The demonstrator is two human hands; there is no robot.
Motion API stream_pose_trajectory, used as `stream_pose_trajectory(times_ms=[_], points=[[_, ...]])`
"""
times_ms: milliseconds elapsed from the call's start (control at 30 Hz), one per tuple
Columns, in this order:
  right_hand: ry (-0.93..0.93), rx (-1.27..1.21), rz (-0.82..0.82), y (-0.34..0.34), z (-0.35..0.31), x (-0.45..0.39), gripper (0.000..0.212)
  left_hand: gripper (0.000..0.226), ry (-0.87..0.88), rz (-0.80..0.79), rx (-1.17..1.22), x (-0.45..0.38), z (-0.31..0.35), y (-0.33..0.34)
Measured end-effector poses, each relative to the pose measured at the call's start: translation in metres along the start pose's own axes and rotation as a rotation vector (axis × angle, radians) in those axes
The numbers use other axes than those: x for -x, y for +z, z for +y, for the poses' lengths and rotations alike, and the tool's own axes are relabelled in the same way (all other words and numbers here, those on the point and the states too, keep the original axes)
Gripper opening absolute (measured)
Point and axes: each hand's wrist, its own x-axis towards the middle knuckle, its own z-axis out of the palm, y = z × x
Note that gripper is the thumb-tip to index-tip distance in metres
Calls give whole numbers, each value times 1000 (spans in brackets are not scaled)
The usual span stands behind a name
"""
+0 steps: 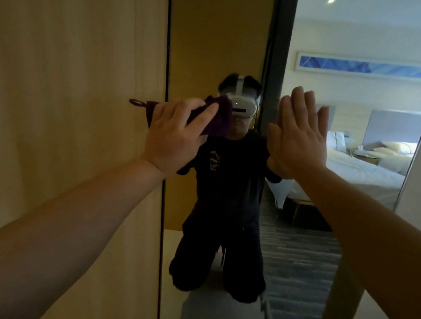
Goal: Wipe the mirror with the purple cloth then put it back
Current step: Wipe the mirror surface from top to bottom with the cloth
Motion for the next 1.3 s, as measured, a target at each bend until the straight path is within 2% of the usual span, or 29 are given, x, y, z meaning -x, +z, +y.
stream_pose_trajectory(times_ms=[133, 200, 333, 433, 567, 667, 733, 833, 933, 1067, 1167, 1300], points=[[-22, 88, 31, 17, 7, 2, 64, 38, 13, 31, -54, -54, -18, 15], [-23, 98, 45, 20, 8, 2, 65, 39, 32, 21, -84, -82, -21, 23], [-48, 86, 77, 23, 8, 2, 64, 47, 43, -90, -64, -93, -13, 40], [-45, 76, 104, 26, 9, 2, 62, 48, 84, -98, -13, -46, 9, 49], [-54, 26, 159, 29, 9, 3, 59, 47, 172, -68, 101, 55, 45, 46], [-72, -20, 204, 34, 10, 11, 57, 53, 325, -170, 144, 157, 76, 36], [-83, -13, 219, 37, 12, 17, 57, 58, 345, -233, 147, 209, 92, 32], [-80, 28, 198, 36, 12, 17, 56, 56, 324, -265, 123, 224, 95, 33], [-86, -7, 166, 30, 11, 16, 55, 50, 332, -295, 159, 214, 95, 26], [2, -223, 176, 9, 27, 30, 56, 40, 253, -281, 231, 175, 91, 17], [113, -80, 152, -2, 66, 42, 62, 48, 87, -122, 206, 81, 79, 23], [82, 19, 83, 6, 100, 47, 59, 44, 53, 42, 108, -86, 69, 43]])
